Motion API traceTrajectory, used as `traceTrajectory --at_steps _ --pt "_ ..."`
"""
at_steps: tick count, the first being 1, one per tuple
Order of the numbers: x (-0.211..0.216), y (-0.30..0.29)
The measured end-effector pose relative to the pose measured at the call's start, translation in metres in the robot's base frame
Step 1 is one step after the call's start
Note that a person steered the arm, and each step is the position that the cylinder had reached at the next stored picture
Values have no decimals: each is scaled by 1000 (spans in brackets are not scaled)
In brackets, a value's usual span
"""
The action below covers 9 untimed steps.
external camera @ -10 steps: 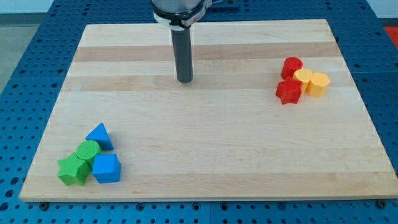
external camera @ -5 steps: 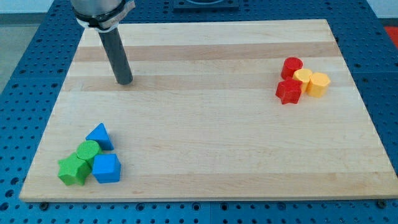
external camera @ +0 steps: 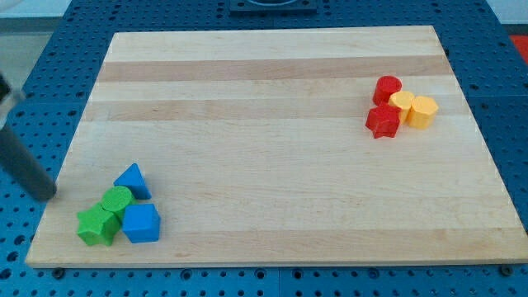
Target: Separate group of blocks at the bottom left of the board
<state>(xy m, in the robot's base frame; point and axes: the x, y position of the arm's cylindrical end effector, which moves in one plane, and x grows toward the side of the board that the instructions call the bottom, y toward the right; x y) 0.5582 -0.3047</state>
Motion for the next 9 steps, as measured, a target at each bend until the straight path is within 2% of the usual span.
traceTrajectory --at_steps 1,3,4,5,6,9 --pt "59 3" --pt "58 7" --pt "51 40" --pt "28 82" --pt "15 84" --pt "-66 198"
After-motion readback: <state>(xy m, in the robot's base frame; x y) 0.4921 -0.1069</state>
